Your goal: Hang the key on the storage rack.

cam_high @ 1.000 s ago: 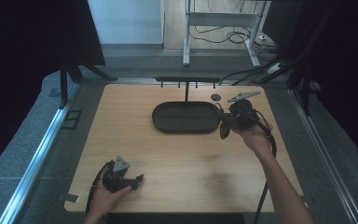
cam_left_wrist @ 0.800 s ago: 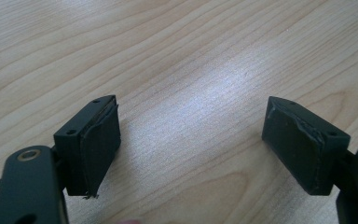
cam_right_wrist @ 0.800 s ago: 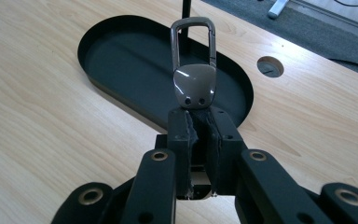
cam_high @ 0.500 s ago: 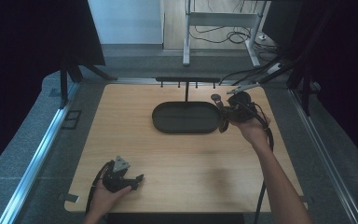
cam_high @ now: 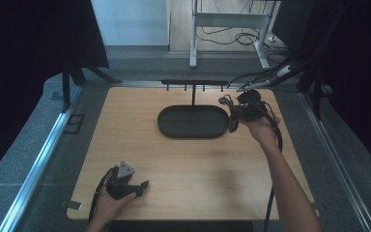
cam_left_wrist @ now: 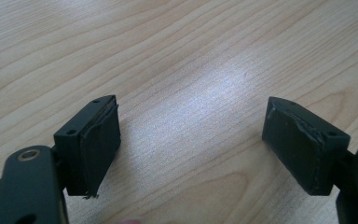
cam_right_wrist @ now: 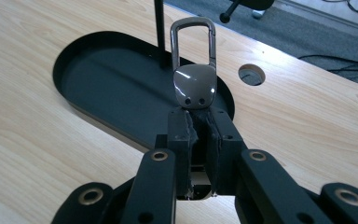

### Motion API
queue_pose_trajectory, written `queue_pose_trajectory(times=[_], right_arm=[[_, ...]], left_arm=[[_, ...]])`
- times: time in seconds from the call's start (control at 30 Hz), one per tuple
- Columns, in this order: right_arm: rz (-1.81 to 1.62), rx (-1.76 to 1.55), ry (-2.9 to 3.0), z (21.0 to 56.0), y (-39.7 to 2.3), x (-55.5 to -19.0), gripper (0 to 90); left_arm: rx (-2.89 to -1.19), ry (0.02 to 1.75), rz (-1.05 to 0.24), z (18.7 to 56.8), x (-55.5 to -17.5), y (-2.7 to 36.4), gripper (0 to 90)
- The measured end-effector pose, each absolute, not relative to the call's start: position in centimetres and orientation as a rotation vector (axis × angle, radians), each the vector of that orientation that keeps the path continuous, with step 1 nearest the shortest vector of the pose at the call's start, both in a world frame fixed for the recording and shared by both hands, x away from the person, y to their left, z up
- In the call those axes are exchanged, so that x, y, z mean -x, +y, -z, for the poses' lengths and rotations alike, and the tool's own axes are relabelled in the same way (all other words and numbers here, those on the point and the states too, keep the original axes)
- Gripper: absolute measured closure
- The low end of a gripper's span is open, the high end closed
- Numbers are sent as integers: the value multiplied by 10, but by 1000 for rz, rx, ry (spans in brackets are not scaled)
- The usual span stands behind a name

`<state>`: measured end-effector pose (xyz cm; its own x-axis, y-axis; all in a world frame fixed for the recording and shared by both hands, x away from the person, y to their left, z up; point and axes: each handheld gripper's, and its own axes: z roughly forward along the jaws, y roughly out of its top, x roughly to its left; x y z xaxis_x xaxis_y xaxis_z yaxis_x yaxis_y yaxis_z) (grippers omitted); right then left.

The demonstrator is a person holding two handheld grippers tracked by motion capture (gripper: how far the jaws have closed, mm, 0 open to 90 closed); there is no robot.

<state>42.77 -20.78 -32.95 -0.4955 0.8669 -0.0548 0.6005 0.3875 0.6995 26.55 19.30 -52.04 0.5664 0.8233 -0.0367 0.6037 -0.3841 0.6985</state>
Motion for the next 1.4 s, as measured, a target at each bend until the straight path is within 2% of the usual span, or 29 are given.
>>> queue_pose_trajectory(times=[1.0, 1.4], right_arm=[[-848, -1318, 2157, 341, -189, -473, 807], [-836, -1371, 2123, 360, -187, -486, 807]], left_arm=[[-2119, 1137, -409, 520, -266, 194, 195], [-2119, 1138, -405, 520, -266, 194, 194]])
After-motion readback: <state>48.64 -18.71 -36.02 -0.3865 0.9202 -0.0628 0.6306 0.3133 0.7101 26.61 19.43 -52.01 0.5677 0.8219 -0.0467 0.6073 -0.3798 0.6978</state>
